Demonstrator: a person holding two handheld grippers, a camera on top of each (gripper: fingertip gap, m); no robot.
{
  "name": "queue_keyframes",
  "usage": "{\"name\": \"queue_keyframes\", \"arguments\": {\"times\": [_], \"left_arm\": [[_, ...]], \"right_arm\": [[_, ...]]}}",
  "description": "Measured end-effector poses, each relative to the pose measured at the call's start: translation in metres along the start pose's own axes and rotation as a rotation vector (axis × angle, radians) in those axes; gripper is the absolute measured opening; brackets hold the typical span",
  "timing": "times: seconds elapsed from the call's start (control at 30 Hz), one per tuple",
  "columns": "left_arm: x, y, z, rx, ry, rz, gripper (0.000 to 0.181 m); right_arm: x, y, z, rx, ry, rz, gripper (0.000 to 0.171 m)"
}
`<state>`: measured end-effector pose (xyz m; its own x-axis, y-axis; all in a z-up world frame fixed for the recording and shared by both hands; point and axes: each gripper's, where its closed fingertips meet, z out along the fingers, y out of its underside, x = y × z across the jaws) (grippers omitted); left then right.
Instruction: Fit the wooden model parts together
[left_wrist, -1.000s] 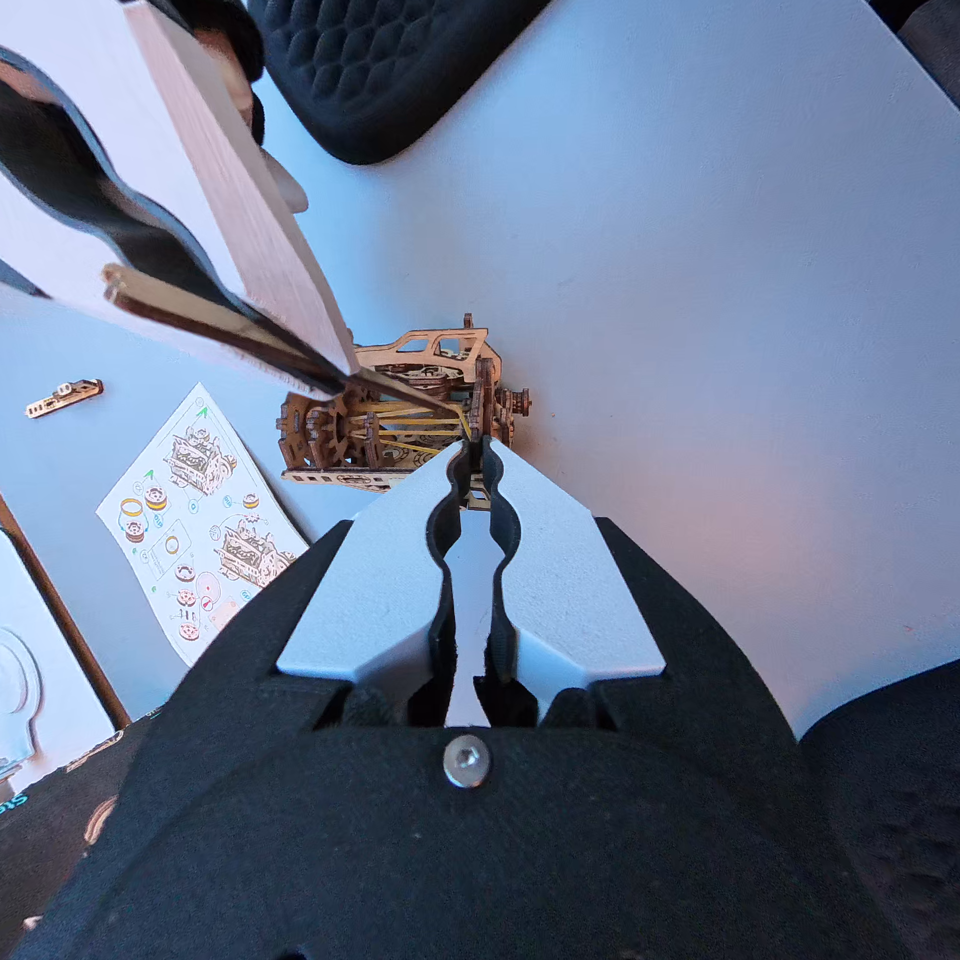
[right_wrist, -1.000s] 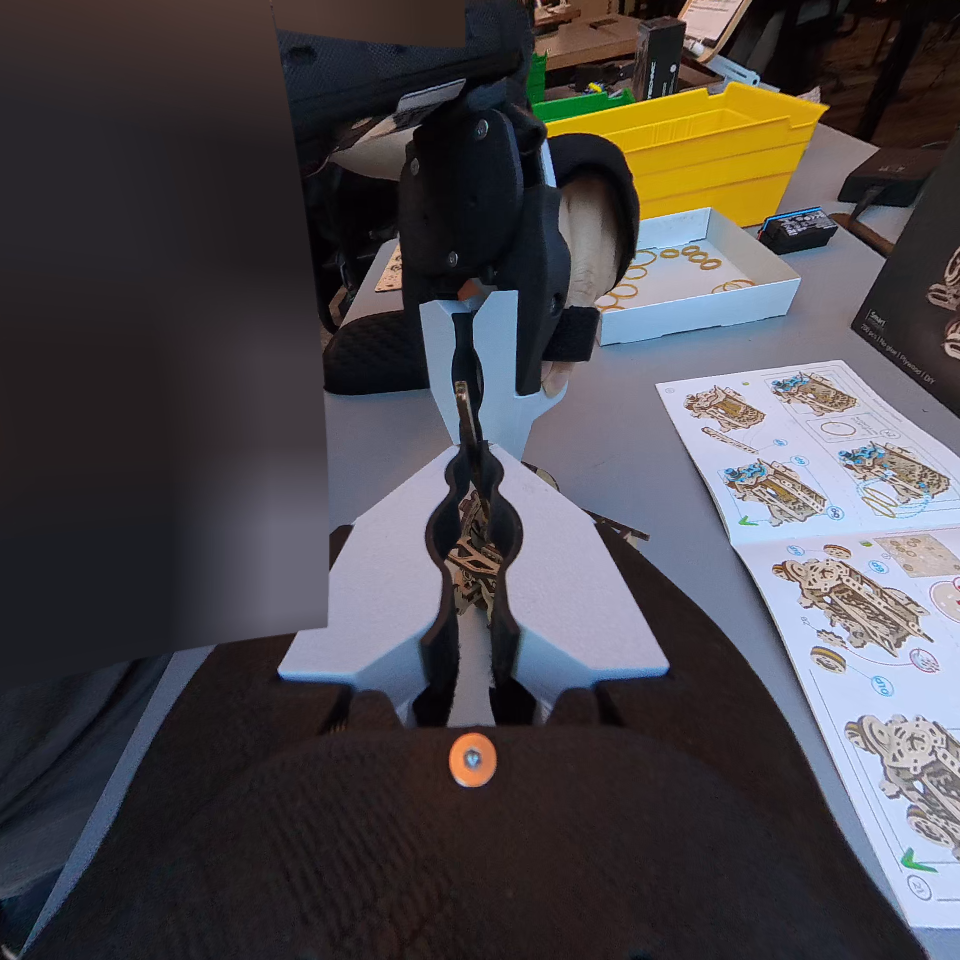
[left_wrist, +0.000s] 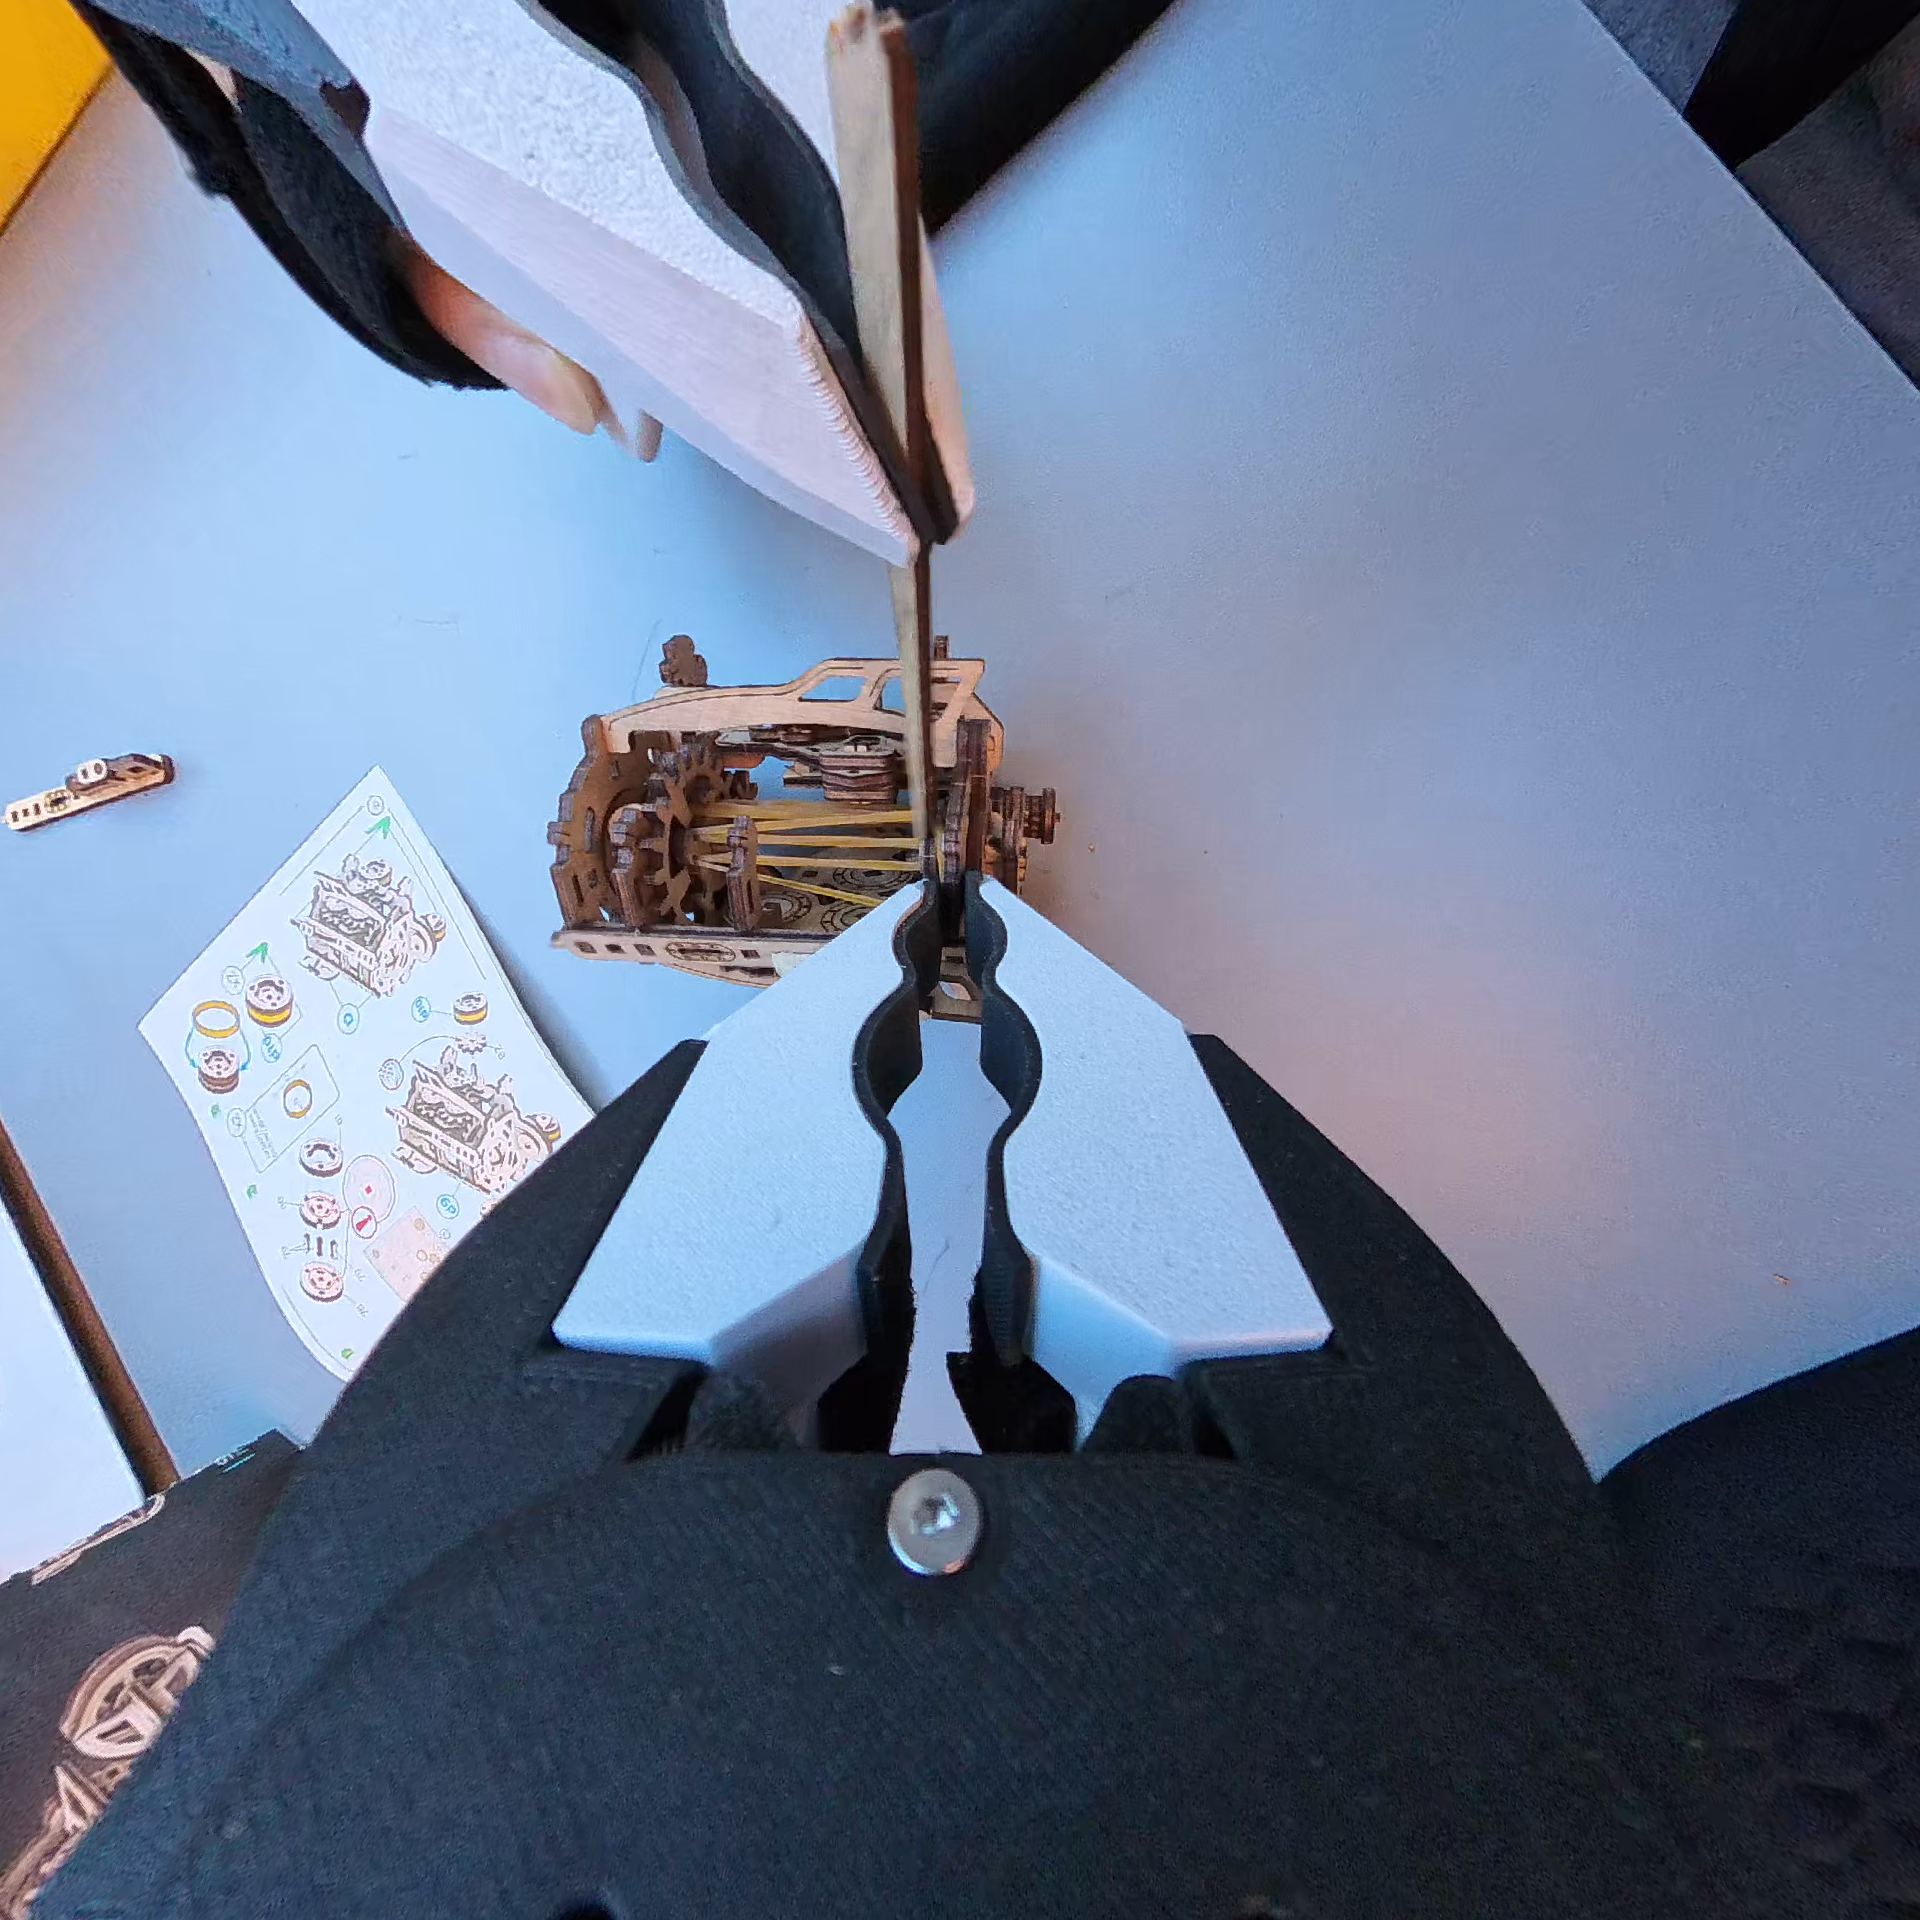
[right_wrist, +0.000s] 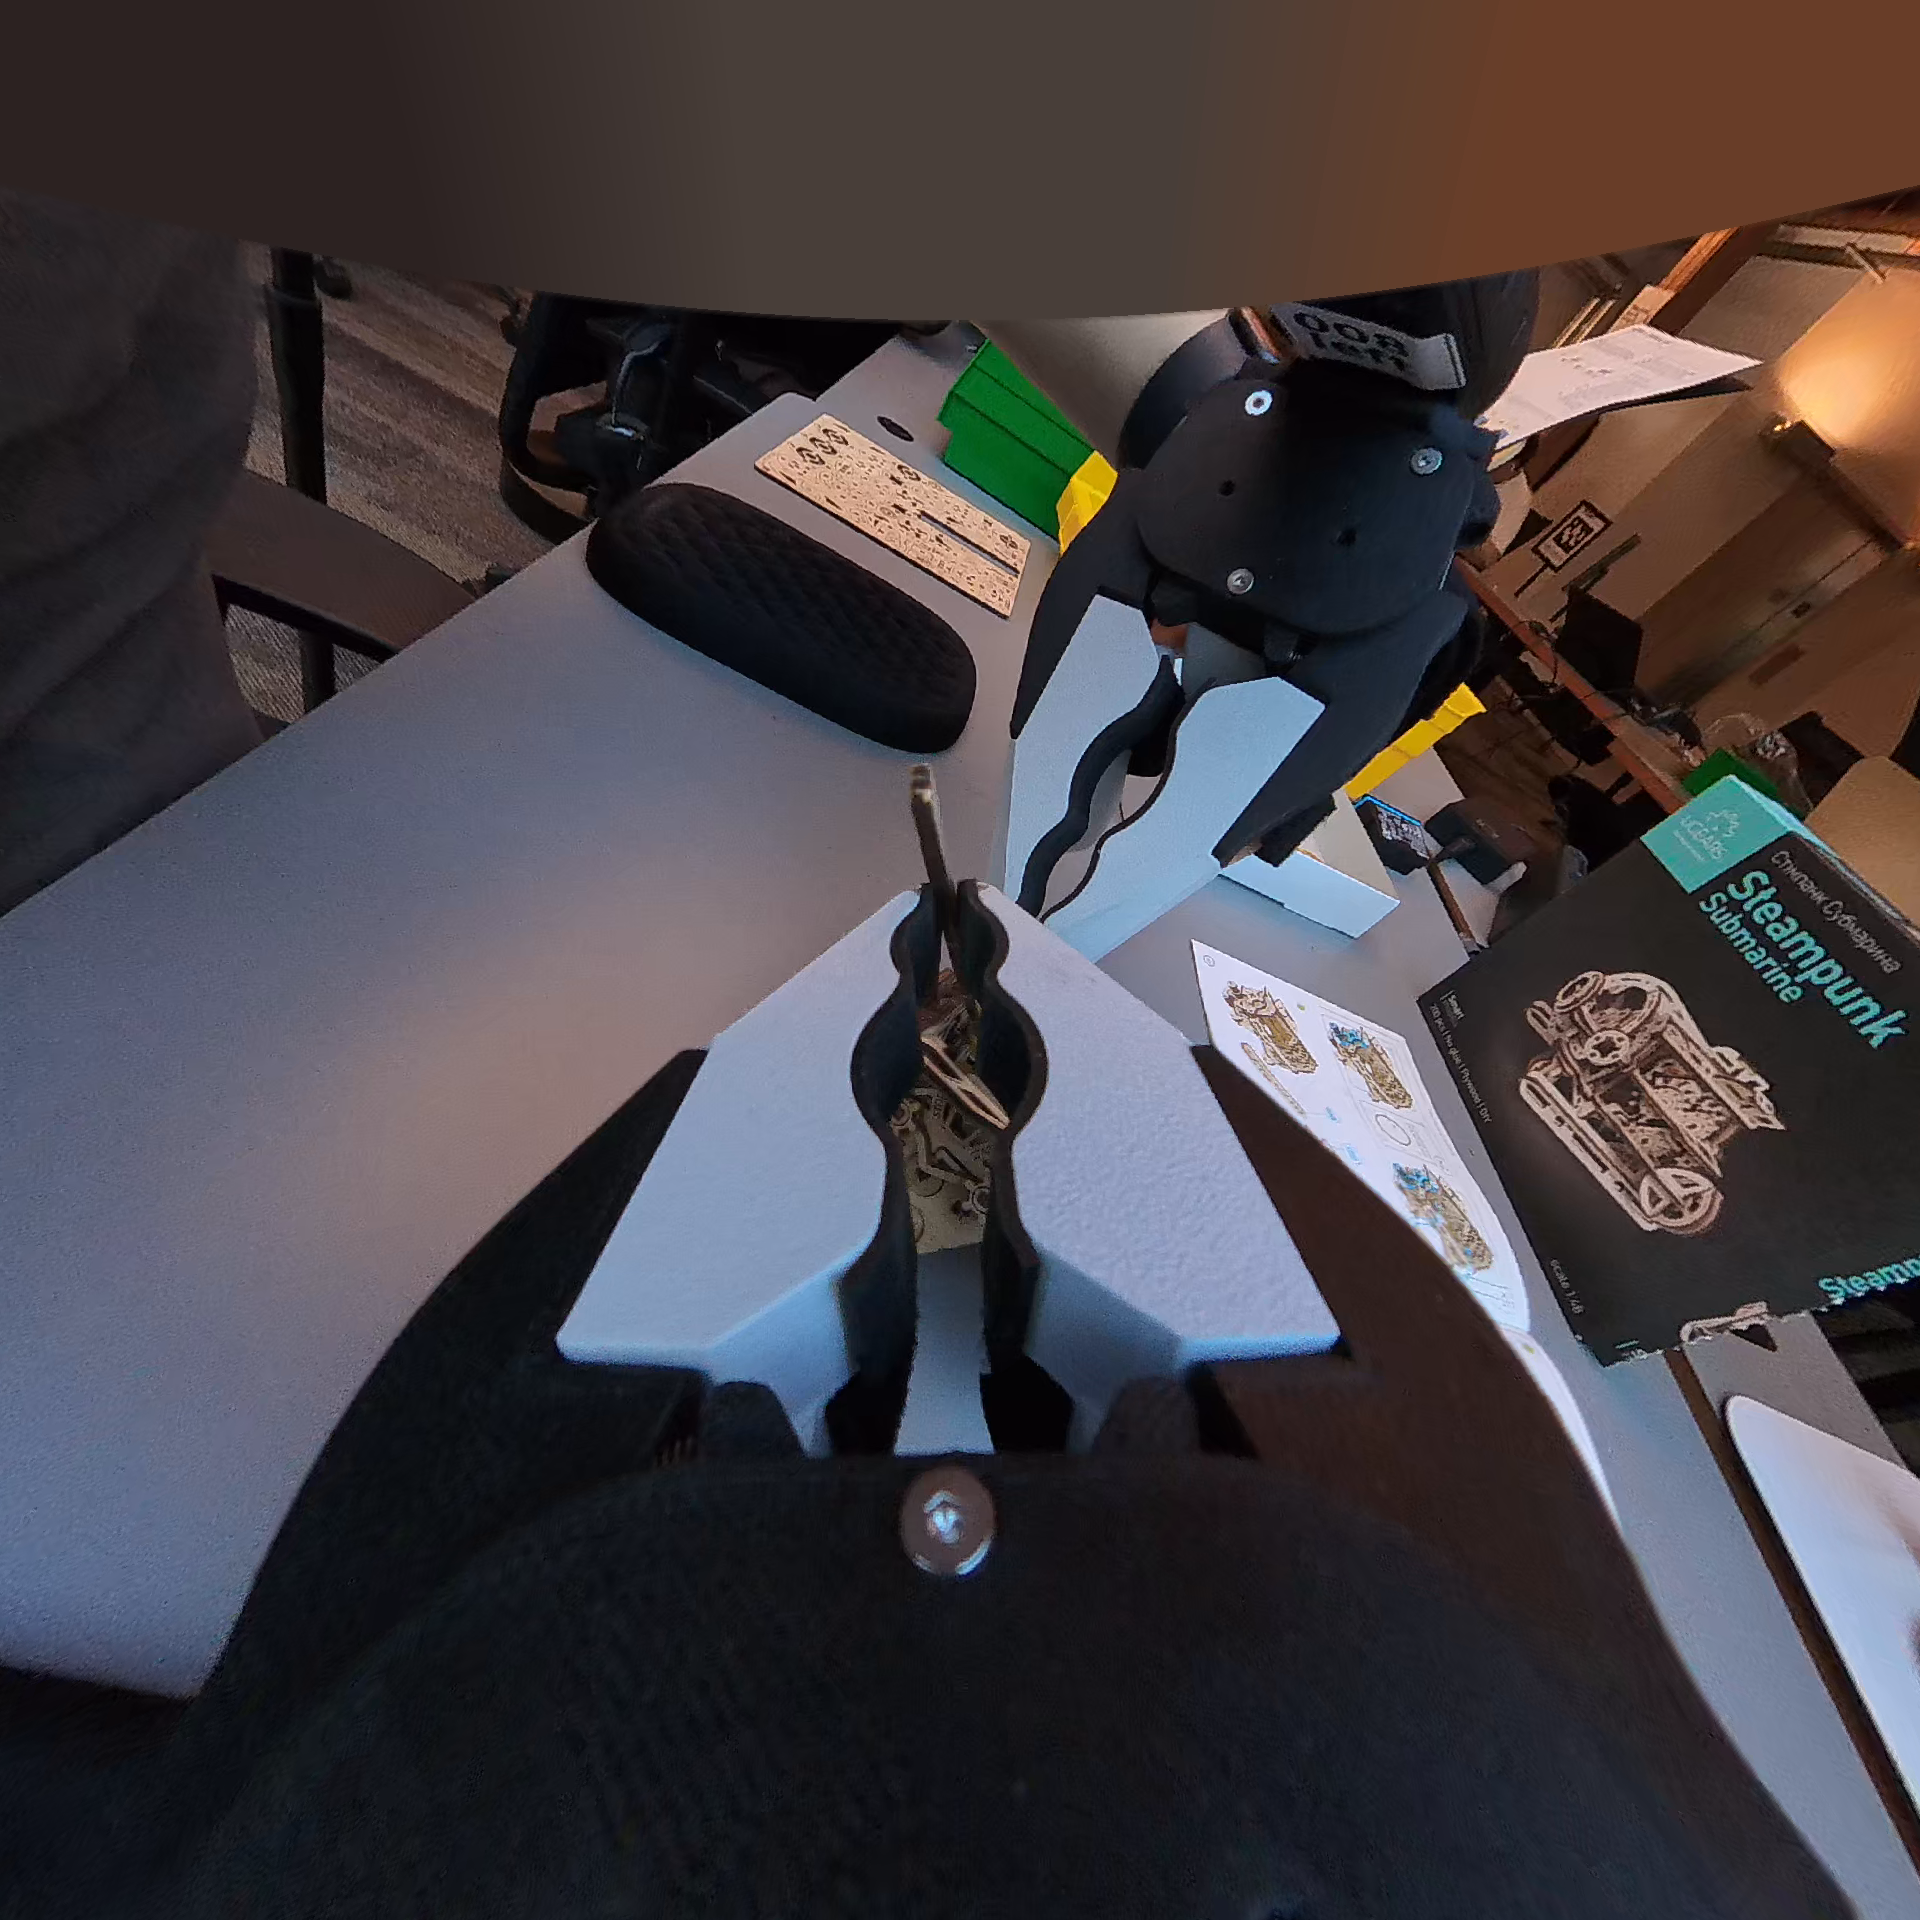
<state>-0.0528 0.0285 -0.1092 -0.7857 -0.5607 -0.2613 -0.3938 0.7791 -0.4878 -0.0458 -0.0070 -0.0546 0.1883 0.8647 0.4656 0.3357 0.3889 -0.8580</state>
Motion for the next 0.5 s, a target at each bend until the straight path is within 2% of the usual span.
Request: {"name": "queue_keyframes", "arguments": {"times": [0.23, 0.5], "left_arm": [[0.0009, -0.0010, 0.0002, 0.009, 0.002, 0.015, 0.001], [0.0000, -0.0002, -0.0001, 0.008, -0.002, 0.009, 0.001]], "right_arm": [[-0.0015, 0.0031, 0.0024, -0.048, -0.011, -0.099, 0.000], [-0.0016, 0.0049, 0.0041, -0.034, -0.040, -0.060, 0.000]]}}
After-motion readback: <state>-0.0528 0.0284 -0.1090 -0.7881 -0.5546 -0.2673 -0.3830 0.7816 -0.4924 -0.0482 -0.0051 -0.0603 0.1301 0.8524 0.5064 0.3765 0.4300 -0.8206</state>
